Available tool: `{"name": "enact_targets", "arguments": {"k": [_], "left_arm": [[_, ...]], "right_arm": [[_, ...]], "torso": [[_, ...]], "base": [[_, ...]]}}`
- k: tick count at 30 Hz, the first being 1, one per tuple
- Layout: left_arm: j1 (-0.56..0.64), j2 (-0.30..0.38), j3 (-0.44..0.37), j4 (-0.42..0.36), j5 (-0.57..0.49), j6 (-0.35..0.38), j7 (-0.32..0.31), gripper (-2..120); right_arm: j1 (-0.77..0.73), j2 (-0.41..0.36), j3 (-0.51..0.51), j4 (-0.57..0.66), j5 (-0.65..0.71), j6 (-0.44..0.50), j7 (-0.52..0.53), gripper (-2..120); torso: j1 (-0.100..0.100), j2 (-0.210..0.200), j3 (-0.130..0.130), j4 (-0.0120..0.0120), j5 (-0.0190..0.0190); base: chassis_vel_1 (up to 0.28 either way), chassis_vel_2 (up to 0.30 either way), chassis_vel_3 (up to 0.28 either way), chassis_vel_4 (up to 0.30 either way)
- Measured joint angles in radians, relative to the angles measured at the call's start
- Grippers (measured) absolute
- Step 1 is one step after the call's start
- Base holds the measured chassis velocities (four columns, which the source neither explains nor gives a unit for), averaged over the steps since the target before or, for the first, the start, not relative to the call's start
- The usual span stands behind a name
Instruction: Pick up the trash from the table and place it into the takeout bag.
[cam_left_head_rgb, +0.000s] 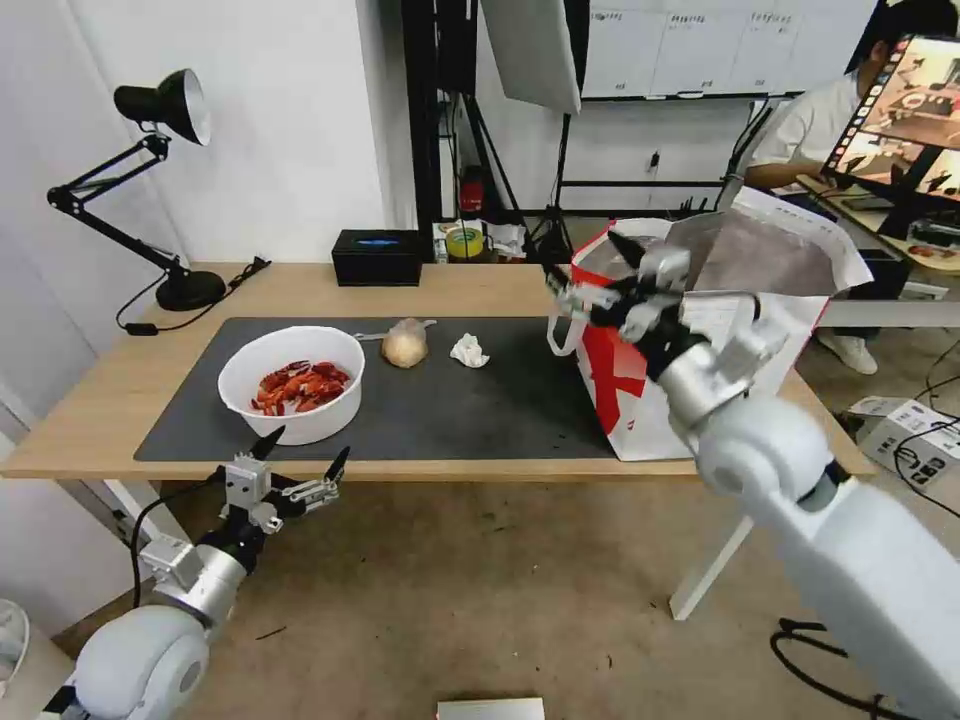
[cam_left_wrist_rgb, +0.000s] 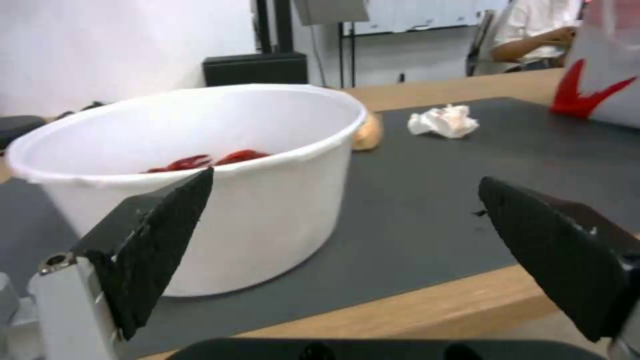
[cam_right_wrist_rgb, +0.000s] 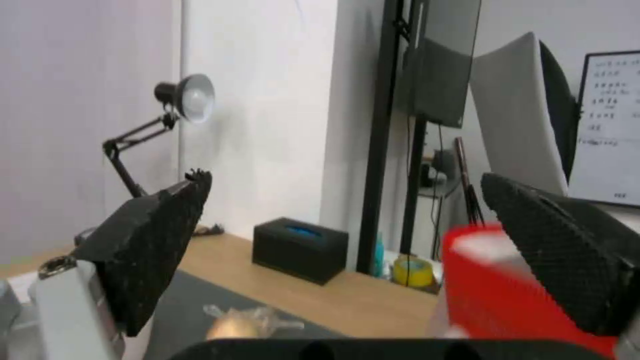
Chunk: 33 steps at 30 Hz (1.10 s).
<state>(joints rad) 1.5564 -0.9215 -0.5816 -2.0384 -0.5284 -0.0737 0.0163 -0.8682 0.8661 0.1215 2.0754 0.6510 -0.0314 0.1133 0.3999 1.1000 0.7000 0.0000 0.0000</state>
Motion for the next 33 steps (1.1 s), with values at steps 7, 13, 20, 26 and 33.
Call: {"name": "enact_targets", "arguments": {"k": [7,13,20,26,33], "left_arm": [[0.013,-0.020,-0.004,0.007,0.042,0.001,-0.050,100],[0.017,-0.033,-0.001,0.012,0.065,0.010,-0.097,100],[0.031,-0.052,-0.003,0.012,0.077,0.058,-0.125,100],[0.035,-0.059,-0.003,0.014,0.075,0.088,-0.132,100],[0.036,-0.063,-0.005,0.009,0.072,0.124,-0.145,100]], "right_arm": [[-0.154,0.060,0.027,-0.022,-0.158,0.074,0.022,100],[-0.294,0.101,0.057,-0.025,-0.193,0.086,0.037,100],[-0.450,0.164,0.081,-0.022,-0.198,0.084,0.132,100],[-0.490,0.202,0.082,-0.017,-0.199,0.085,0.177,100],[-0.519,0.216,0.069,-0.020,-0.204,0.084,0.227,100]], "torso": [[0.000,0.000,0.000,0.0001,0.0000],[0.000,0.000,0.000,0.0000,-0.0001],[0.000,0.000,0.000,0.0000,-0.0001],[0.000,0.000,0.000,0.0000,0.0000],[0.000,0.000,0.000,0.0001,-0.0001]], "base": [[0.000,0.000,0.000,0.000],[0.000,0.000,0.000,0.000],[0.000,0.000,0.000,0.000],[0.000,0.000,0.000,0.000],[0.000,0.000,0.000,0.000]]}}
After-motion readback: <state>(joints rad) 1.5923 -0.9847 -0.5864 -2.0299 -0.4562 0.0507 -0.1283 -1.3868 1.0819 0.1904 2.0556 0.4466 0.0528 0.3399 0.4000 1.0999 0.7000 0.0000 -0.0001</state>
